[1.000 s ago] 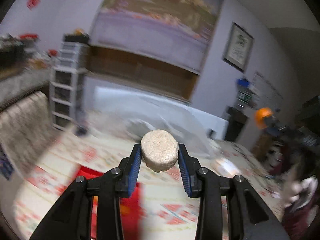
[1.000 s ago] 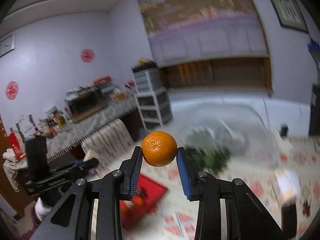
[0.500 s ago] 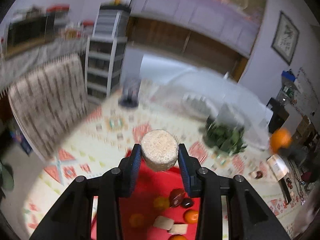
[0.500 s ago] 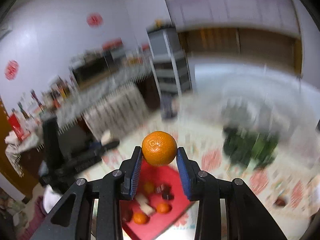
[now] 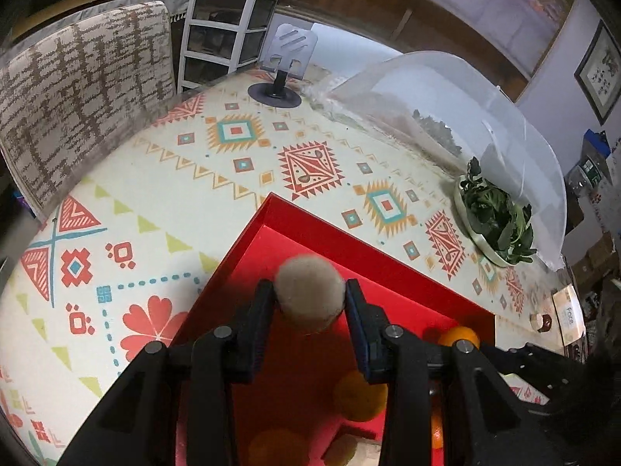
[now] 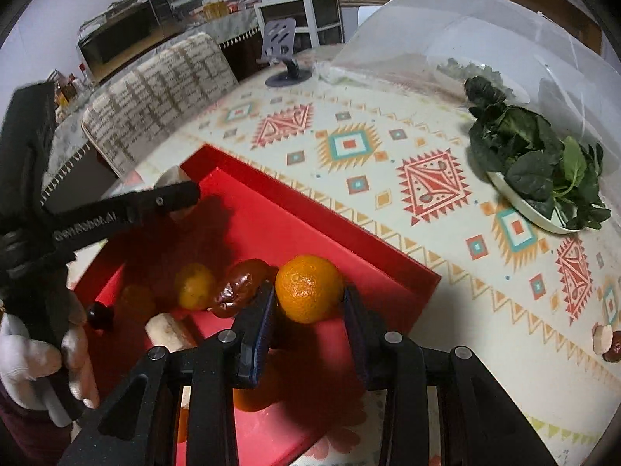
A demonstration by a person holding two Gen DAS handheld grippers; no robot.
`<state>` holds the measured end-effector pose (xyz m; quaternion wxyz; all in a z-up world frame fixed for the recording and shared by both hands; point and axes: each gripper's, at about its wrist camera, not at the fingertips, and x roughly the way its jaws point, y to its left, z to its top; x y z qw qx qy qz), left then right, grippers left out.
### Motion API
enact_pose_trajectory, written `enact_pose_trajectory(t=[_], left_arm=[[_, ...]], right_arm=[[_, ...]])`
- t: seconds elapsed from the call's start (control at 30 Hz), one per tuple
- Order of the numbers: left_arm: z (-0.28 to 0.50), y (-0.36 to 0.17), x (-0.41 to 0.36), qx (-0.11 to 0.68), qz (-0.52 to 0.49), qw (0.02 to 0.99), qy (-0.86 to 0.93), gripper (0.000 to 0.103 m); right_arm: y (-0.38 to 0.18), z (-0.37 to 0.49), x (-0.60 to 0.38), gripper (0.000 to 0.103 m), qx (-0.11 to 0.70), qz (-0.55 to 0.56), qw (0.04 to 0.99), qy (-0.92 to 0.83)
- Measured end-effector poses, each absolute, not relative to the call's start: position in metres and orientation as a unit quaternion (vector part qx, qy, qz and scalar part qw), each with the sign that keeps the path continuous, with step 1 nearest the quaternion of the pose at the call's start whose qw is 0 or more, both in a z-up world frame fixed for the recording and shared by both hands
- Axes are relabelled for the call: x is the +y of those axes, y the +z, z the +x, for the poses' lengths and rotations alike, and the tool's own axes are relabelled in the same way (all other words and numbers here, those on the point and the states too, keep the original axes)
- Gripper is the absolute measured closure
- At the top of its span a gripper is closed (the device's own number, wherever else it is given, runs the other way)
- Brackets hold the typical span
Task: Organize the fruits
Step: 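Carry the orange and yam chunk to the red tray and release, then move both tools back toward the last date and yam chunk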
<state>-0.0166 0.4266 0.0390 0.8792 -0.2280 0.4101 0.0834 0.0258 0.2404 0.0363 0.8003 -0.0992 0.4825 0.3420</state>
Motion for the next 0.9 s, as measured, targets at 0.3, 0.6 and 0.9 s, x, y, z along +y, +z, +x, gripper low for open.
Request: enact_pose_trajectory(t=[0.3, 0.6, 0.9], left_arm=[[-0.026, 0.06, 0.423, 0.385, -0.243, 0.886, 0.085, 0.051], [-0.057, 0.119, 0.372, 0.332, -0.244, 0.91, 0.035, 0.034], [-0.076, 0.143, 0.272, 0.306, -0.23, 0.92, -0.084, 0.022]], right_arm=[[0.042, 0.022, 0.237, 0.052, 0.473, -0.09, 0.807, 0.343], [0.092, 0.022, 0.167, 0.05, 0.433, -0.044, 0.838, 0.33], [0.103, 0.065, -0.024, 0.041, 0.422, 0.029, 0.89, 0.167]])
